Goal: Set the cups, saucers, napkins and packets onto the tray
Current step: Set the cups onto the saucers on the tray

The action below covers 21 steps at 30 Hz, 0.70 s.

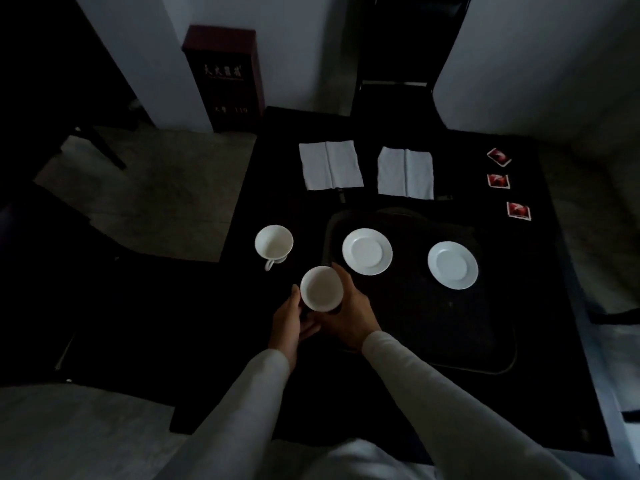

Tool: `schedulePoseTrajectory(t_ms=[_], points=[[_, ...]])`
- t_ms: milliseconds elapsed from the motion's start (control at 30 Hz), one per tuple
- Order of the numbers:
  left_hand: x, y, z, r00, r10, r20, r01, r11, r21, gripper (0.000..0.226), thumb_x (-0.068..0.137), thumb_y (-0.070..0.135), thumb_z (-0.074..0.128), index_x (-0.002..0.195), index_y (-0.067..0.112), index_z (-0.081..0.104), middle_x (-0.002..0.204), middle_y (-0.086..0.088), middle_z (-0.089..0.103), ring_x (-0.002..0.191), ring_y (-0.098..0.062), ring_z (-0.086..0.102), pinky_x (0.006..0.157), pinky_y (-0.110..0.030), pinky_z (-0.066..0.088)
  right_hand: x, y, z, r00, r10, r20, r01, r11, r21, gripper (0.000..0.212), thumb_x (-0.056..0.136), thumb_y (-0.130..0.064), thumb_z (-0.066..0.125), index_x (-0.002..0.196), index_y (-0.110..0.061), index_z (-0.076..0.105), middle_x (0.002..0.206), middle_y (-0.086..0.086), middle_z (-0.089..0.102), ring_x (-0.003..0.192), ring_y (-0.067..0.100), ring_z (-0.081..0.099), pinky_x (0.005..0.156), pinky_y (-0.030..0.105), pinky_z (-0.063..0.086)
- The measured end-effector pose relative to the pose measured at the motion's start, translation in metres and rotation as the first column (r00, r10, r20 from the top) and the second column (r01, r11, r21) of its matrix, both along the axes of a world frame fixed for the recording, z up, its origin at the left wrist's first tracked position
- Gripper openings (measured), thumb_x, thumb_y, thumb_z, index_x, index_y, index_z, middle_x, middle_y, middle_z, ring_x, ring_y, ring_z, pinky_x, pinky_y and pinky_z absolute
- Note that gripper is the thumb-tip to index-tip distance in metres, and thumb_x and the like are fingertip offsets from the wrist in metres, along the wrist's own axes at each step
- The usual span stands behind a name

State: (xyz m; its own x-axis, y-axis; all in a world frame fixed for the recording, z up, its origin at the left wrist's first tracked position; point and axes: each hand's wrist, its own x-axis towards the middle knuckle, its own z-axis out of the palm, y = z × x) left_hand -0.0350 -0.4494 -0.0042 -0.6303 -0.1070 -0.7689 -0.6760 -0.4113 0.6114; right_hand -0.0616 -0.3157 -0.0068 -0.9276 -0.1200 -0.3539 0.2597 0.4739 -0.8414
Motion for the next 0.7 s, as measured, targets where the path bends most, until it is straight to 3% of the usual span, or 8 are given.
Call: schedulePoseTrajectory(t_ms=[300,533,700], points=[[-0.03,0.039,0.007,0.997,-0.078,-0.019,0.078,0.997,-0.005,0.056,0.098,0.06,0.045,0.142,0.026,0.052,0.139,-0.005,0.06,0.105,-0.023,0.064,0.079,-0.033,0.057,-0.025,0.042,0.002,0.999,-0.02,-0.038,0.021,1.0,0.022,0.107,0.068,-0.043,0.088,0.152,-0.042,0.022,0.133,-0.008,0.057,0.116,0.008,0.056,0.091,0.02,0.043],[-0.057,0.066,0.005,0.989,-0.147,-0.021,0.147,0.989,-0.017,0.054,0.099,0.059,0.043,0.143,0.029,0.052,0.135,-0.001,0.065,0.105,-0.018,0.068,0.083,-0.034,0.058,-0.047,0.07,-0.001,0.998,-0.066,-0.014,0.066,0.998,0.022,0.094,0.066,-0.048,0.086,0.139,-0.044,0.026,0.107,-0.018,0.052,0.089,-0.002,0.058,0.058,0.001,0.043],[-0.073,0.084,0.001,0.986,-0.169,0.002,0.169,0.985,-0.034,0.053,0.1,0.058,0.041,0.145,0.031,0.049,0.135,0.001,0.064,0.109,-0.019,0.067,0.094,-0.04,0.056,-0.063,0.086,-0.007,0.997,-0.075,0.018,0.074,0.996,0.039,0.096,0.067,-0.044,0.088,0.141,-0.036,0.027,0.114,-0.011,0.052,0.095,0.008,0.057,0.055,0.001,0.042]])
